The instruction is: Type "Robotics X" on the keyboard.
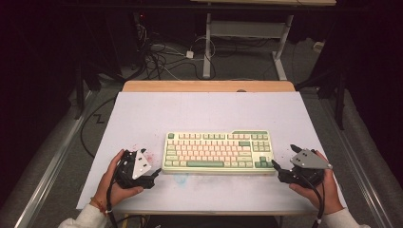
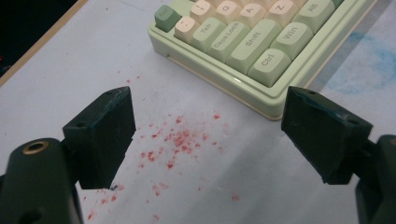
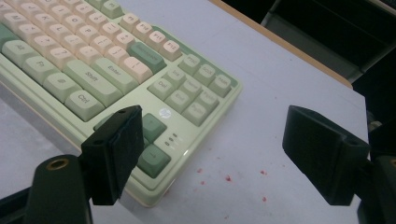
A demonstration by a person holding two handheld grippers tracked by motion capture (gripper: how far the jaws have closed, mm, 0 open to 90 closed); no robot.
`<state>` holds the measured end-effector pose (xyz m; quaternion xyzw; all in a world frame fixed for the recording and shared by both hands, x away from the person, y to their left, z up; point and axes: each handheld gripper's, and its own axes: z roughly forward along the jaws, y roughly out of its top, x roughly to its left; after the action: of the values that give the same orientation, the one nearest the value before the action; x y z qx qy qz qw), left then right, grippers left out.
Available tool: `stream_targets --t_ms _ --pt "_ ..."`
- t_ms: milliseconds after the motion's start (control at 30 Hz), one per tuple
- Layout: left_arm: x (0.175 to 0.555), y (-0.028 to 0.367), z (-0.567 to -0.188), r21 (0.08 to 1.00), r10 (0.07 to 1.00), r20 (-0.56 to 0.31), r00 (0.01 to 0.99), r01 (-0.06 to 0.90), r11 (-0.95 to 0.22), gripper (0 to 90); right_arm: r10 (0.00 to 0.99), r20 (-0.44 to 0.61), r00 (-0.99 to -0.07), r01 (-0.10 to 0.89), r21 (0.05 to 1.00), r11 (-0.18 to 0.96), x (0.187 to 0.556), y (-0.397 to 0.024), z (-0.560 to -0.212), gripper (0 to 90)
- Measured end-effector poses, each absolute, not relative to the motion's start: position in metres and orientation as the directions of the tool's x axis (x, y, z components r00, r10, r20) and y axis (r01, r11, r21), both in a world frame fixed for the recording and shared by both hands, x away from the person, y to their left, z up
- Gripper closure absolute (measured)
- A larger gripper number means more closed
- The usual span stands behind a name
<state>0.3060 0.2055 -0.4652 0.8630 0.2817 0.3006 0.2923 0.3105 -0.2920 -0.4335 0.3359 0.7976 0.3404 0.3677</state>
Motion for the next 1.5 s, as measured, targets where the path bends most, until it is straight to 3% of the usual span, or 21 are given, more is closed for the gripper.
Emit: stream_targets --t_ms 667,1500 --pt "0.304 0.218 -0.48 0.664 0.682 0.304 0.665 0.365 -0.653 16.3 0.828 -0.316 -0.464 0.343 0.797 0.496 0.307 -0.326 -0.453 21.3" --pt "0.303 0.216 -0.482 0.663 0.668 0.299 0.682 0.356 -0.659 16.3 0.816 -0.334 -0.472 0.32 0.797 0.512 0.3 -0.318 -0.451 20.8"
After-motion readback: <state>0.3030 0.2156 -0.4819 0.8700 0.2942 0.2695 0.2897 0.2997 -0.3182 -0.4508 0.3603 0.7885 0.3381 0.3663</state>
